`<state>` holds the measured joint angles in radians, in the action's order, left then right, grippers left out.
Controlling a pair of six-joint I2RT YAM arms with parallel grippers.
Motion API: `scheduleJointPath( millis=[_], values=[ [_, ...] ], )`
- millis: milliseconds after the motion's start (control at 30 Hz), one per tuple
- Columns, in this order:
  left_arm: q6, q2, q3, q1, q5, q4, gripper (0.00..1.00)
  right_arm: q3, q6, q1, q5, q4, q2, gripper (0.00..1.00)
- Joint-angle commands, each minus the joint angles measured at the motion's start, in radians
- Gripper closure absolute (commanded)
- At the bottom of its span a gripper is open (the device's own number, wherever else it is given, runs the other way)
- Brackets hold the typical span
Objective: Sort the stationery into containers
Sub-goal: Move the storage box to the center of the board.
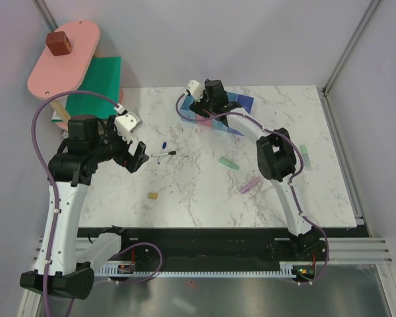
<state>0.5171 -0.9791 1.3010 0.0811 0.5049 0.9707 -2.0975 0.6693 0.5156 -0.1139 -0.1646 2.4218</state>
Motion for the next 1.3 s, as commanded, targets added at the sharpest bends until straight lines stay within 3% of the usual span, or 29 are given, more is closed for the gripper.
scheduleJointPath(
  millis=[0, 267, 667, 1267],
  values=[
    [0.034, 0.000, -0.011, 0.005, -0.023, -0.020, 0.00, -0.064, -0.007, -0.003, 0.000, 0.059, 0.003, 0.02],
    [0.037, -0.015, -0.005, 0.005, -0.025, -0.020, 0.00, 0.053, 0.024, -0.003, 0.109, 0.007, -0.043, 0.02],
    [0.046, 0.008, -0.017, 0.005, -0.039, -0.015, 0.00, 0.085, 0.084, -0.002, 0.306, -0.240, -0.078, 0.02],
    [0.026, 0.033, -0.016, 0.005, -0.019, -0.012, 0.00, 0.309, 0.067, 0.034, 0.344, -0.253, -0.248, 0.02]
  ],
)
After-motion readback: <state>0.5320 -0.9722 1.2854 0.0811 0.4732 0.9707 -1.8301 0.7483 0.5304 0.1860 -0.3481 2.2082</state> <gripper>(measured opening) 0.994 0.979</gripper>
